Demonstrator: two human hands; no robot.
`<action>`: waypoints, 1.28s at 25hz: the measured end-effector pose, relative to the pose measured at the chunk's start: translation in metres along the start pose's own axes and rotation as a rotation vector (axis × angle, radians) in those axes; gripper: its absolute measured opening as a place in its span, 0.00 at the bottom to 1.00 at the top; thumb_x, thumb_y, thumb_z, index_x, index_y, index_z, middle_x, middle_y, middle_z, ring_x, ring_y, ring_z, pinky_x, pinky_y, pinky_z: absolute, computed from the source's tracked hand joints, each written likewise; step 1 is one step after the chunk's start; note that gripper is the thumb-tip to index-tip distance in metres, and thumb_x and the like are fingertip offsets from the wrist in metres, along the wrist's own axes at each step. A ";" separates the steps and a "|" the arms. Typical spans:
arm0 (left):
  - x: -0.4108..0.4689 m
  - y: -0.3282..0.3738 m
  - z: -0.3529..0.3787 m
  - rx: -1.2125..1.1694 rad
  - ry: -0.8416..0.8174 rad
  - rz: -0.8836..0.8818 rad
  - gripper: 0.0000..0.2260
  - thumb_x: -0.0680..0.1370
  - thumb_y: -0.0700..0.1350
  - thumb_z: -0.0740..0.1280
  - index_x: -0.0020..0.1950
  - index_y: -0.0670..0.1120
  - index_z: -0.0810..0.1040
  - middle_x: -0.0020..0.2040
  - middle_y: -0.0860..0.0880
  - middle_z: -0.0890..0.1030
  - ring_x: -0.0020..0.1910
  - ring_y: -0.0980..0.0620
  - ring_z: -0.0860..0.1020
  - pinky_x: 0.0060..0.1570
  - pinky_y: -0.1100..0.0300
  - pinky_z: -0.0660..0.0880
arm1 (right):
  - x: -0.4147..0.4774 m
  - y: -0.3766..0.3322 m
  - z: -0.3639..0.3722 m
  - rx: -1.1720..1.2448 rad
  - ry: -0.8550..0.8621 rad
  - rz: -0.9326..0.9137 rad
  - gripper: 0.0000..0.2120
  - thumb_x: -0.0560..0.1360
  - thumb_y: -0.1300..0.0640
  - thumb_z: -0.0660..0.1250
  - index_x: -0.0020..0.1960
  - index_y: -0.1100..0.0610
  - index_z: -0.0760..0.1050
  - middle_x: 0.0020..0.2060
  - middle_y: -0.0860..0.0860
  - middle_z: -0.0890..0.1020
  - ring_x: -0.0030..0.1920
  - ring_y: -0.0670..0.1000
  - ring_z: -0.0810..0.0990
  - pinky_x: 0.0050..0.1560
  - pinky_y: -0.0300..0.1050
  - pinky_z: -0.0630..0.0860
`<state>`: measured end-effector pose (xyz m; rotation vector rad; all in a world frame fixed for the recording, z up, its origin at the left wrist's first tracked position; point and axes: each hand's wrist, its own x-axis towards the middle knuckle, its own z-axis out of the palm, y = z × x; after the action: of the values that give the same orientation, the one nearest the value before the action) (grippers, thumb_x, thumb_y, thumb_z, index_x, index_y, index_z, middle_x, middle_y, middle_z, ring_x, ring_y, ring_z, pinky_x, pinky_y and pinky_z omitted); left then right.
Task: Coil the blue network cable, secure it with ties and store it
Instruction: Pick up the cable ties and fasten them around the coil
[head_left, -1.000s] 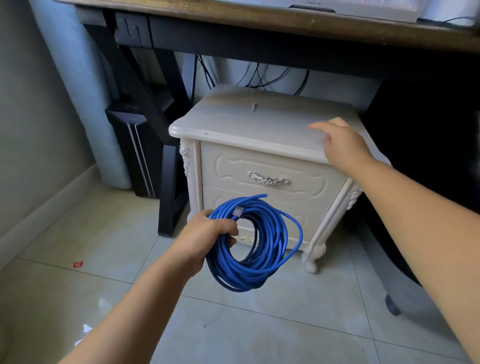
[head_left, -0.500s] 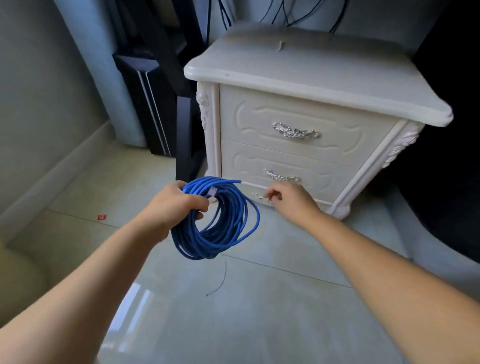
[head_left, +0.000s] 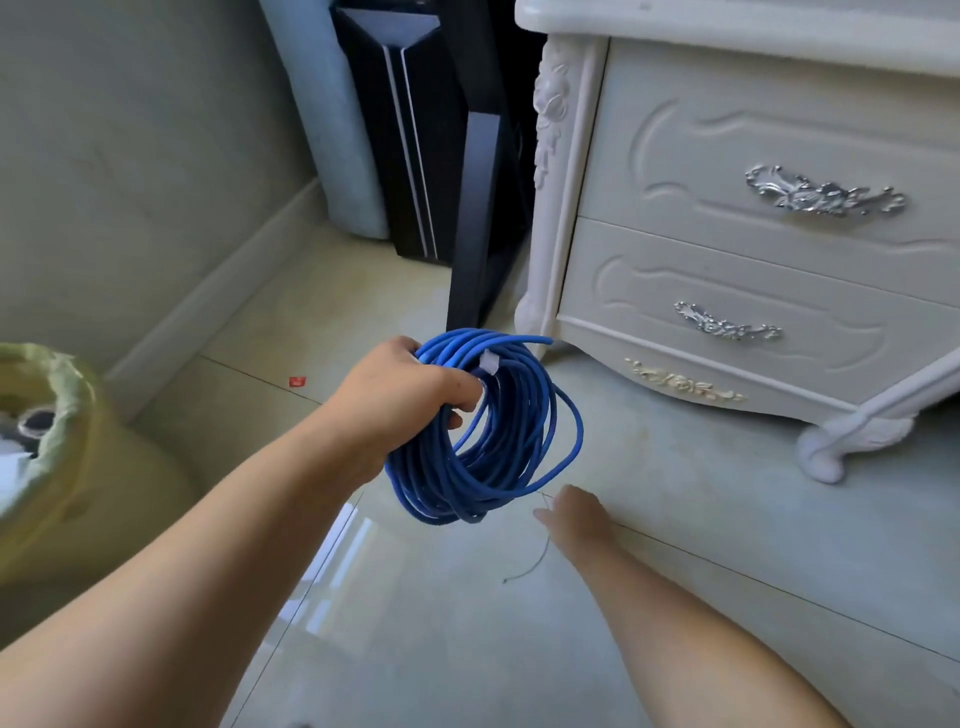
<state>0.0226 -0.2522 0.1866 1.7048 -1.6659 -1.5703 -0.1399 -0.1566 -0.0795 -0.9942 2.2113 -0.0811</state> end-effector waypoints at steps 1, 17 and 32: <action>0.000 0.000 0.000 -0.014 0.006 -0.007 0.12 0.68 0.38 0.72 0.49 0.42 0.77 0.36 0.45 0.81 0.35 0.49 0.82 0.44 0.50 0.81 | 0.001 -0.004 0.008 0.033 0.011 0.024 0.13 0.78 0.49 0.65 0.53 0.59 0.71 0.52 0.54 0.79 0.54 0.56 0.78 0.45 0.43 0.70; 0.005 0.003 0.011 -0.119 -0.009 -0.042 0.12 0.68 0.38 0.72 0.50 0.42 0.77 0.35 0.45 0.80 0.34 0.49 0.81 0.39 0.54 0.79 | -0.012 -0.002 -0.063 0.724 0.272 0.129 0.03 0.73 0.64 0.58 0.45 0.60 0.70 0.43 0.60 0.81 0.34 0.54 0.77 0.36 0.47 0.76; -0.067 0.028 0.037 -0.312 -0.133 -0.024 0.02 0.69 0.36 0.70 0.40 0.40 0.79 0.36 0.43 0.80 0.38 0.45 0.79 0.44 0.51 0.78 | -0.240 -0.003 -0.272 0.984 0.586 -0.510 0.07 0.79 0.67 0.62 0.45 0.58 0.70 0.36 0.57 0.78 0.27 0.47 0.80 0.30 0.40 0.80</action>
<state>-0.0045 -0.1870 0.2281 1.4948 -1.3702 -1.8766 -0.1966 -0.0549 0.2646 -0.9541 1.8858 -1.6807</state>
